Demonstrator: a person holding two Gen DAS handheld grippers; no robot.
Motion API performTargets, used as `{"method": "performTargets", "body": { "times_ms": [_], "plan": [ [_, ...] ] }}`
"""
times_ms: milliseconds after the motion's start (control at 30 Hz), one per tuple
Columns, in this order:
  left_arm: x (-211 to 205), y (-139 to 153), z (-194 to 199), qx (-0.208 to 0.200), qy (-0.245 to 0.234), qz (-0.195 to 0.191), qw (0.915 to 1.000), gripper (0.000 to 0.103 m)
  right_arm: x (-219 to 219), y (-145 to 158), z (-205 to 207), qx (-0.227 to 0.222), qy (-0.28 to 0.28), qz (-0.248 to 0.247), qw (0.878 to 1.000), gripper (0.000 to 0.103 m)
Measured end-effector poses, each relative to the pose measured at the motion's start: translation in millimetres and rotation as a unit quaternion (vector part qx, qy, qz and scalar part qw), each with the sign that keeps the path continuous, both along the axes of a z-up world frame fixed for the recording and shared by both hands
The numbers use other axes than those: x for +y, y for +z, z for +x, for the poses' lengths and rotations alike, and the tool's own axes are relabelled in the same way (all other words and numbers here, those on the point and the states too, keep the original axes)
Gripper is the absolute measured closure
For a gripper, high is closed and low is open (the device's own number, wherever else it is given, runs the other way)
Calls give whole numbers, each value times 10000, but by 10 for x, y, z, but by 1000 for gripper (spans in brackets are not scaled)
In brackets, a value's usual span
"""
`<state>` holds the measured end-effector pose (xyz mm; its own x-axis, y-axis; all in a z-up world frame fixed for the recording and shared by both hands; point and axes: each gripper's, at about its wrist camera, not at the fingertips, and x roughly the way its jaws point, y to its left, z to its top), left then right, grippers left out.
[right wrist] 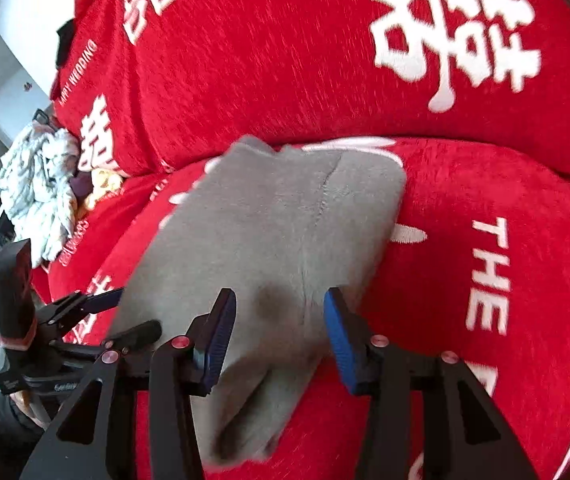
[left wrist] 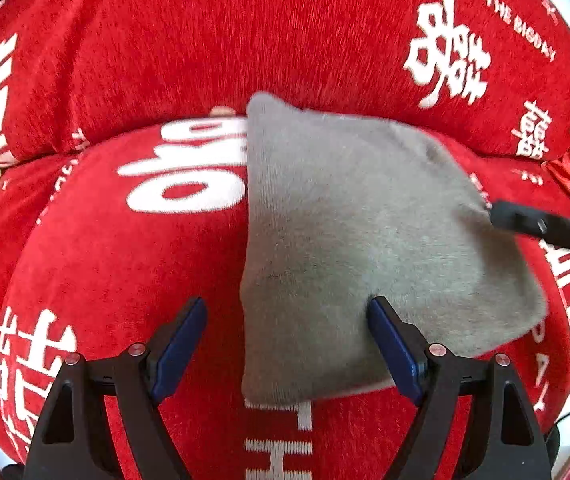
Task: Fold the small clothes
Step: 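Press the folded sweater bundle flat with both open grippers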
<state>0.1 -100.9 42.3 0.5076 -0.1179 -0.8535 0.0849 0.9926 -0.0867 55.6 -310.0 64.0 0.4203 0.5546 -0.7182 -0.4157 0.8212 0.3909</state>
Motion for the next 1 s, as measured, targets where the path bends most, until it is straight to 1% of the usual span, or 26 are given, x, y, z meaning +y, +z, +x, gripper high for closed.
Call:
{"method": "performTargets", "body": {
  "times_ms": [33,100,167,233,267,333,400,467,533,600,633,667,700,767,867,933,1000],
  "plan": [
    [22,69,-43,-149,0,-6,9999,20,-3,105,-152,-191,89,77,9997,53],
    [104,157,-82,-310,39,-92,9995,20,52,221,-400,-394,270,288,9984,51],
    [223,130,-16,-229,196,-105,9995,20,142,226,-536,-427,369,305,9979,48],
    [291,3,60,-7,319,69,9995,20,217,136,-581,-388,325,68,9987,48],
    [316,-55,79,58,312,11,9995,20,252,68,-579,-324,261,-34,9991,48],
    [367,-165,86,226,297,-98,9993,19,184,-148,-546,-5,27,-169,9999,48],
    [391,-188,52,232,268,-179,9992,19,90,-316,-544,201,-137,-205,9995,49],
    [387,-154,10,219,229,-168,9994,19,38,-284,-616,116,-190,-145,9996,49],
    [396,-54,-39,180,195,-208,9994,19,-6,-144,-692,32,-232,-136,9996,48],
    [427,38,-23,222,125,-380,9990,19,-88,17,-743,-126,-326,-5,9994,40],
    [453,82,6,238,116,-497,9984,19,-165,100,-764,-231,-452,73,9987,29],
    [475,117,43,249,139,-568,9980,19,-214,162,-756,-315,-589,117,9977,23],
    [492,141,87,271,188,-600,9977,19,-275,218,-738,-389,-728,163,9965,23],
    [493,159,176,331,243,-597,9974,19,-383,281,-661,-389,-965,207,9944,23],
    [452,150,311,405,235,-596,9971,19,-515,263,-541,-198,-1210,205,9922,23],
    [412,145,409,378,311,-553,9973,19,-536,207,-440,-38,-1304,200,9913,23],
    [367,142,492,339,267,-602,9973,19,-535,118,-351,121,-1388,164,9901,23]
  ]
}}
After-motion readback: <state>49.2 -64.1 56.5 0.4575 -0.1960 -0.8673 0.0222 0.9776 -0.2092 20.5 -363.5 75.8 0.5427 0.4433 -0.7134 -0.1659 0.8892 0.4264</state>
